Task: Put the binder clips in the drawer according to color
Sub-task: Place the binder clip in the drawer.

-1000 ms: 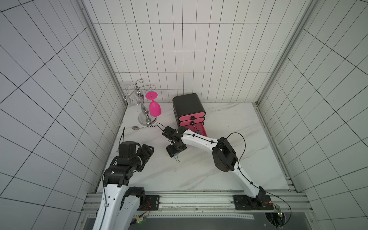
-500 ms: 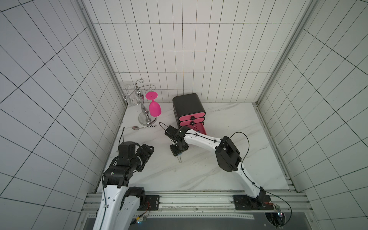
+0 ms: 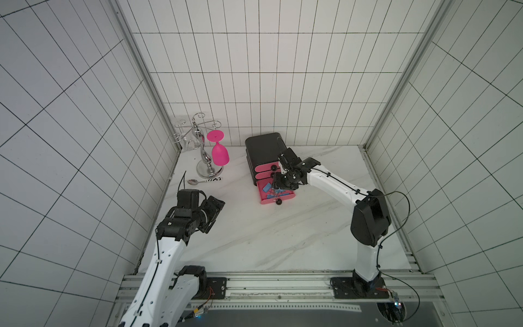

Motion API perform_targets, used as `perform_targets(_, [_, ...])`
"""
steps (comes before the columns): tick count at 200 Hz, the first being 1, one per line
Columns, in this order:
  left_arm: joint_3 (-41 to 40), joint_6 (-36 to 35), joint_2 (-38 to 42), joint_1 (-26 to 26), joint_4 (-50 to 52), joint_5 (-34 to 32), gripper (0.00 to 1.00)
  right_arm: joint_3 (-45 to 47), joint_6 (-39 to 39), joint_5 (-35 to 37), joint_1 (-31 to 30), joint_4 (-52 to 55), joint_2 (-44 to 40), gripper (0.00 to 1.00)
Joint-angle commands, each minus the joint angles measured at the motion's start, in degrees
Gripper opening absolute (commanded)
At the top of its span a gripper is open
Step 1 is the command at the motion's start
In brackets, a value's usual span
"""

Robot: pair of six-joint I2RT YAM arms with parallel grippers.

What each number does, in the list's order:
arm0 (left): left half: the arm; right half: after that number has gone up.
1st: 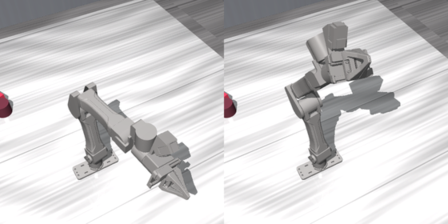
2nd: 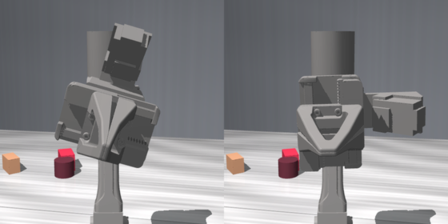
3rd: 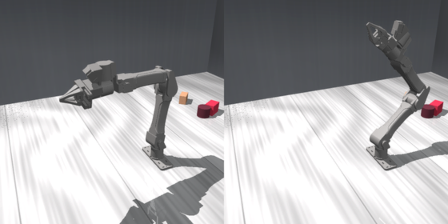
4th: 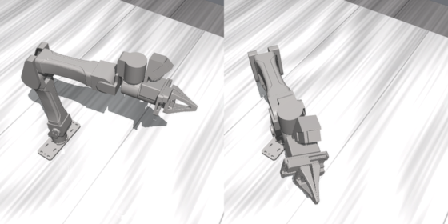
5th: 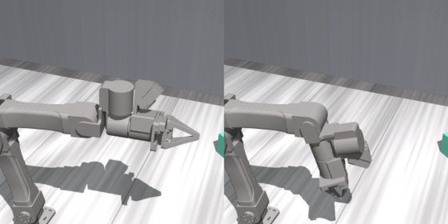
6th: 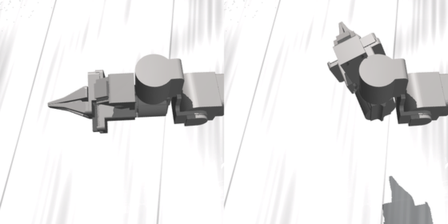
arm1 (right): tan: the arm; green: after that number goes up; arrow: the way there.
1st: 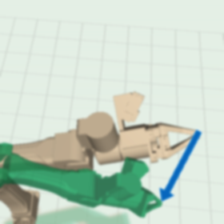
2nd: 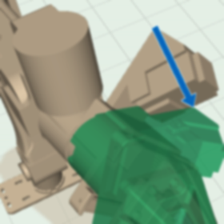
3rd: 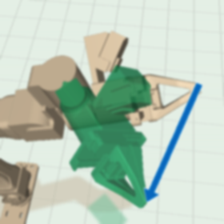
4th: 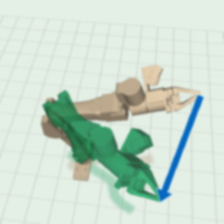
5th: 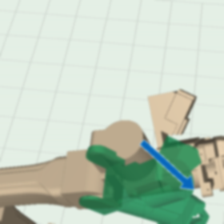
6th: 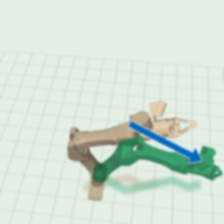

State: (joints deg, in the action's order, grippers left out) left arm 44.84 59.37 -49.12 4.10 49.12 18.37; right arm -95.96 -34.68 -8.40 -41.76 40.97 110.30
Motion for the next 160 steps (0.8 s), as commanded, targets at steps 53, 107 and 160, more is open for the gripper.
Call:
perform_targets(53, [5.02, 3.28, -14.05, 11.41, -14.78, 5.58, 0.85, 11.27, -22.50, -7.58, 8.81, -23.10, -2.31, 0.41])
perform_targets(107, [5.79, 4.22, -17.27, 12.60, -17.76, 7.23, 0.85, 12.71, -27.31, -6.28, 9.23, -28.26, -0.46, 0.48])
perform_targets(160, [5.28, 4.47, -18.27, 12.86, -19.10, 8.69, 0.85, 15.13, -28.90, -5.23, 9.24, -29.65, -0.33, 0.63])
